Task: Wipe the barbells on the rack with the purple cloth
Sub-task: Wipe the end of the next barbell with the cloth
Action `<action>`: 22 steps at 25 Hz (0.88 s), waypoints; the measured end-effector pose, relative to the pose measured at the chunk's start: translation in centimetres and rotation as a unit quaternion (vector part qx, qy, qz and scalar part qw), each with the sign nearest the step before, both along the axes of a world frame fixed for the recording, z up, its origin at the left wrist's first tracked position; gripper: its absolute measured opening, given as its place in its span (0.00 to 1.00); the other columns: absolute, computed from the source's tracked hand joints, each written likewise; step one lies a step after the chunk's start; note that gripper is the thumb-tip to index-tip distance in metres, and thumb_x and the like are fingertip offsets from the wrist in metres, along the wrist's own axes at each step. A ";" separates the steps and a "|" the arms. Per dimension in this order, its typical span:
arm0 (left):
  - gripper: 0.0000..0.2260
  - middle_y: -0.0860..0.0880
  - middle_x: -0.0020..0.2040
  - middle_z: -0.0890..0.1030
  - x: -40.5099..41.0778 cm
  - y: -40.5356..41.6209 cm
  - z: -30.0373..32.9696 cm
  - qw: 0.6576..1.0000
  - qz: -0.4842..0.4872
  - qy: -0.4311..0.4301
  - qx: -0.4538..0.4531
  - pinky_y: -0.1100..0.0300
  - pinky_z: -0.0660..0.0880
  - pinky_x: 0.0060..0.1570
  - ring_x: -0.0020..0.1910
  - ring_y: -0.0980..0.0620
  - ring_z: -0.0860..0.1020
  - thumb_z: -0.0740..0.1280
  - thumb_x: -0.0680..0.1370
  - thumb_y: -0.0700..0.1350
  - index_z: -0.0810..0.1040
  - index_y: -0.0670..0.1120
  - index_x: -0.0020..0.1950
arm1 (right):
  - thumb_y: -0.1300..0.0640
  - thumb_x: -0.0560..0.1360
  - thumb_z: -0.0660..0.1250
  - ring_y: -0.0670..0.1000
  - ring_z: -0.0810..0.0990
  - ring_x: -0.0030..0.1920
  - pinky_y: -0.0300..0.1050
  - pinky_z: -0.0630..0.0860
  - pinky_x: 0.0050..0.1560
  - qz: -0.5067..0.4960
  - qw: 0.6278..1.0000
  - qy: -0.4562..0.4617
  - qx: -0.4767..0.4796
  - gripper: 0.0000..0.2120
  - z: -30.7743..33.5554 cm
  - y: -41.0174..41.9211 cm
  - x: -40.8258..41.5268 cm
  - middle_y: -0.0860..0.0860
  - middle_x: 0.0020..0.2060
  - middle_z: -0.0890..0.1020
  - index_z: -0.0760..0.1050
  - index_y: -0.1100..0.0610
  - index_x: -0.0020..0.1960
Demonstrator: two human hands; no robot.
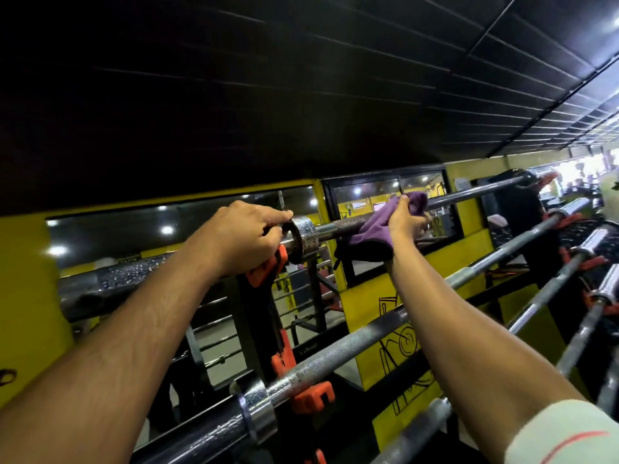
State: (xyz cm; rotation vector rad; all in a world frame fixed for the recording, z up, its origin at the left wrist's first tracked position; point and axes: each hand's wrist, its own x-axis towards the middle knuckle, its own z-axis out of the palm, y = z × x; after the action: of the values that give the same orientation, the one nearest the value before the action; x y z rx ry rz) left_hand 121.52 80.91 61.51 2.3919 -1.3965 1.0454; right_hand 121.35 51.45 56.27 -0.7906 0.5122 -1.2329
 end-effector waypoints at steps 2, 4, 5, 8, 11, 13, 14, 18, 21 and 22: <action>0.18 0.55 0.71 0.74 0.3 0.1 0.0 1.000 -0.008 -0.004 -0.002 0.64 0.69 0.43 0.55 0.52 0.79 0.59 0.83 0.48 0.71 0.57 0.74 | 0.43 0.81 0.63 0.60 0.75 0.66 0.53 0.75 0.64 0.034 0.999 -0.039 0.000 0.35 -0.8 2.6 0.3 0.60 0.72 0.68 0.50 0.54 0.79; 0.18 0.56 0.71 0.74 0.6 0.0 0.2 1.000 -0.017 -0.003 -0.005 0.62 0.74 0.49 0.53 0.57 0.78 0.60 0.83 0.48 0.72 0.58 0.73 | 0.43 0.81 0.63 0.59 0.78 0.61 0.49 0.77 0.59 0.058 0.996 -0.062 -0.019 0.36 -1.1 6.0 1.0 0.60 0.71 0.68 0.48 0.54 0.80; 0.18 0.56 0.71 0.75 0.5 -0.1 0.3 1.000 -0.018 -0.002 -0.004 0.59 0.75 0.54 0.57 0.57 0.78 0.60 0.82 0.48 0.73 0.58 0.72 | 0.43 0.82 0.62 0.59 0.77 0.62 0.47 0.75 0.59 0.069 0.995 -0.058 -0.037 0.38 -1.3 7.9 1.3 0.60 0.72 0.67 0.45 0.54 0.81; 0.19 0.55 0.71 0.75 0.5 0.2 0.3 1.000 -0.012 -0.012 -0.003 0.52 0.75 0.63 0.66 0.54 0.75 0.60 0.82 0.48 0.73 0.58 0.72 | 0.43 0.82 0.62 0.59 0.75 0.65 0.41 0.70 0.57 0.079 0.989 -0.029 -0.118 0.34 -3.1 11.5 2.3 0.62 0.73 0.66 0.50 0.54 0.79; 0.19 0.55 0.71 0.75 0.5 0.2 0.1 1.000 -0.007 -0.004 0.003 0.53 0.77 0.60 0.64 0.54 0.76 0.59 0.82 0.48 0.72 0.59 0.73 | 0.45 0.81 0.65 0.53 0.75 0.57 0.37 0.72 0.46 0.044 0.990 -0.044 -0.130 0.23 -2.6 8.3 1.1 0.56 0.67 0.71 0.60 0.55 0.68; 0.19 0.55 0.71 0.75 0.5 0.1 0.1 1.000 -0.014 -0.001 0.000 0.53 0.78 0.58 0.61 0.54 0.78 0.59 0.82 0.48 0.72 0.59 0.73 | 0.46 0.81 0.65 0.56 0.76 0.63 0.40 0.72 0.52 0.017 0.996 -0.040 -0.077 0.30 -1.1 4.9 -0.2 0.57 0.70 0.69 0.57 0.57 0.75; 0.19 0.55 0.70 0.76 0.6 0.1 0.1 1.000 -0.018 0.001 -0.003 0.52 0.78 0.58 0.61 0.54 0.78 0.59 0.82 0.48 0.72 0.59 0.73 | 0.46 0.81 0.64 0.58 0.75 0.66 0.42 0.72 0.56 0.017 0.998 -0.035 -0.057 0.33 -0.7 4.2 -0.5 0.59 0.72 0.68 0.54 0.57 0.78; 0.19 0.54 0.69 0.77 0.7 0.1 0.3 1.000 -0.017 0.008 -0.007 0.52 0.80 0.55 0.58 0.54 0.80 0.61 0.81 0.47 0.74 0.60 0.71 | 0.45 0.81 0.64 0.58 0.76 0.61 0.42 0.72 0.52 0.059 0.990 -0.011 -0.129 0.24 -2.7 7.5 0.6 0.58 0.68 0.69 0.59 0.53 0.71; 0.19 0.55 0.70 0.76 0.6 0.0 0.3 1.000 -0.019 0.004 -0.007 0.50 0.76 0.62 0.66 0.53 0.76 0.61 0.81 0.46 0.74 0.58 0.71 | 0.45 0.81 0.64 0.54 0.76 0.56 0.36 0.71 0.44 0.034 0.985 -0.020 -0.166 0.21 -2.8 7.5 0.3 0.58 0.64 0.73 0.62 0.55 0.66; 0.19 0.55 0.70 0.76 0.7 0.1 0.3 1.000 -0.019 0.005 -0.009 0.50 0.75 0.64 0.67 0.53 0.74 0.61 0.81 0.46 0.74 0.58 0.72 | 0.45 0.81 0.64 0.54 0.77 0.55 0.36 0.72 0.44 0.027 0.988 -0.024 -0.152 0.21 -2.6 7.7 -0.1 0.57 0.64 0.73 0.62 0.55 0.66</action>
State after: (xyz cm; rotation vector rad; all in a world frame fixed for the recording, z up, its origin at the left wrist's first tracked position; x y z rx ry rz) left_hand 122.17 81.01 61.80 2.3453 -1.4185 1.0307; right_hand 121.28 59.15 53.71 -1.0221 0.2638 -1.2932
